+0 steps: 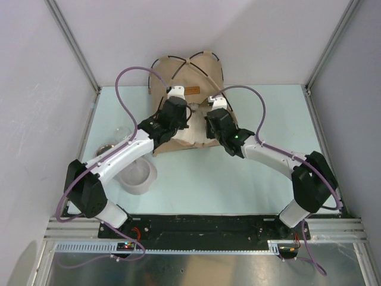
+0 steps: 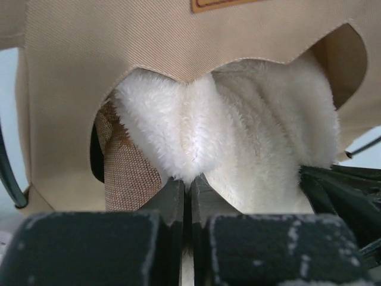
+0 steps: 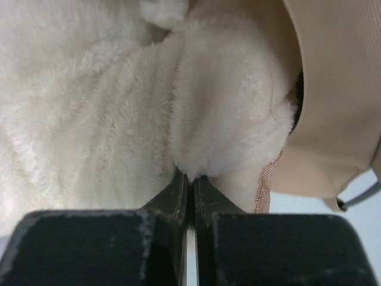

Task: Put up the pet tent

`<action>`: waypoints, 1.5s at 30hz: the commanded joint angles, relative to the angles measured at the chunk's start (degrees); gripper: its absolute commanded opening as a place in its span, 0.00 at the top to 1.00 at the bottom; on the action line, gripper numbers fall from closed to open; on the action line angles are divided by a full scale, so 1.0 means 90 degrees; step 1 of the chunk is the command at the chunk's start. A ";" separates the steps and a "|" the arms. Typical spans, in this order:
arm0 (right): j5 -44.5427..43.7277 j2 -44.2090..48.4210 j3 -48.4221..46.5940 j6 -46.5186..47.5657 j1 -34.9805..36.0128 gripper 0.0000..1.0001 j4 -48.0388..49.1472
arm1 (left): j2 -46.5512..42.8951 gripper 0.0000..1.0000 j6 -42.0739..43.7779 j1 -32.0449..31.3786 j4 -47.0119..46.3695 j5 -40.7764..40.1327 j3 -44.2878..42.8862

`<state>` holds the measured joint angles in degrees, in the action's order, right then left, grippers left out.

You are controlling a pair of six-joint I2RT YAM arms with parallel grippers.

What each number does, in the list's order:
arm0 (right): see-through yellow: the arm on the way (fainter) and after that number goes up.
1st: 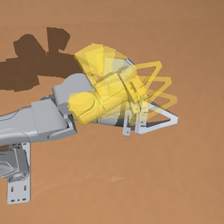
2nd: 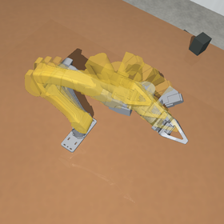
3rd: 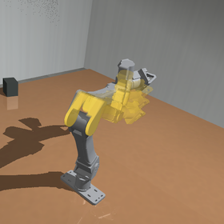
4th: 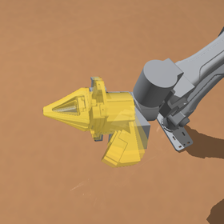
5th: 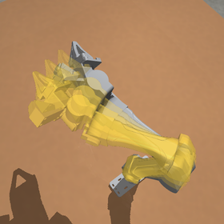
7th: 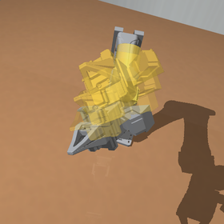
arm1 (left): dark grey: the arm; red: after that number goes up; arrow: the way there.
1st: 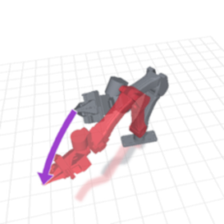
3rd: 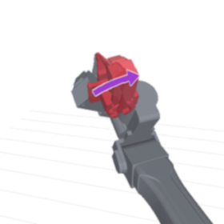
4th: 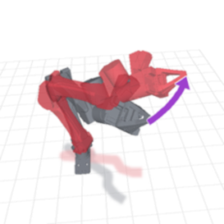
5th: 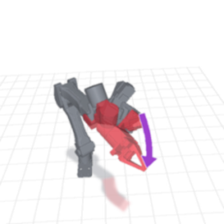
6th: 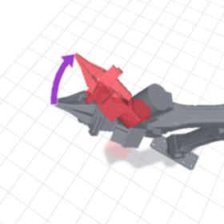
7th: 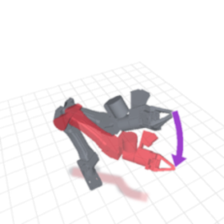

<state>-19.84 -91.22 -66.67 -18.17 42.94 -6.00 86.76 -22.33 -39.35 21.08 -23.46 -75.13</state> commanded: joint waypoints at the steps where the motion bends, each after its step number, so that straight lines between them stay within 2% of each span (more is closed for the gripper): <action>1: -0.0061 -0.0326 -0.0687 0.0653 0.0036 1.00 0.1560 | 0.0098 1.00 0.0164 -0.0031 -0.0777 -0.0204 -0.0028; 6: -0.0007 -0.0815 -0.0932 0.1246 -0.0047 1.00 0.2094 | 0.0142 1.00 0.0064 0.0033 -0.1339 -0.0372 0.0588; 10: -0.0077 -0.1142 -0.1001 0.1490 -0.0074 1.00 0.2257 | 0.0227 1.00 0.0298 0.0089 -0.2252 -0.0168 0.1016; 15: -0.0460 -0.1396 -0.0955 0.1650 -0.0035 1.00 0.2379 | 0.0555 1.00 0.0714 0.0192 -0.3167 -0.0010 0.1076; 21: -0.0745 -0.1678 -0.0977 0.1743 -0.0010 1.00 0.2447 | 0.1039 1.00 0.0847 0.0318 -0.3441 -0.0295 0.0648; 27: -0.0777 -0.2022 -0.1137 0.1648 -0.0116 1.00 0.2039 | 0.1397 1.00 0.0759 0.0422 -0.3463 -0.0439 0.0568; 30: -0.0854 -0.2069 -0.1137 0.1599 -0.0125 1.00 0.1867 | 0.1439 0.91 0.0691 0.0444 -0.3463 -0.0603 0.0747; 34: -0.1028 -0.1961 -0.1137 0.1468 -0.0113 0.86 0.1640 | 0.1344 0.71 0.0673 0.0450 -0.3443 -0.0794 0.1071; 38: -0.1068 -0.1639 -0.1086 0.1349 -0.0071 0.61 0.1489 | 0.1031 0.48 0.0648 0.0447 -0.3429 -0.0752 0.1334; 42: -0.0905 -0.1212 -0.1083 0.1058 -0.0003 0.38 0.1247 | 0.0731 0.33 0.0640 0.0447 -0.3371 -0.0562 0.1448; 45: -0.0903 -0.0919 -0.1076 0.0776 0.0046 0.29 0.0988 | 0.0543 0.28 0.0588 0.0441 -0.3333 -0.0467 0.1525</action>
<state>-28.84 -105.91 -73.95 -7.05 42.17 3.60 97.01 -15.62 -34.89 -6.17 -29.74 -61.58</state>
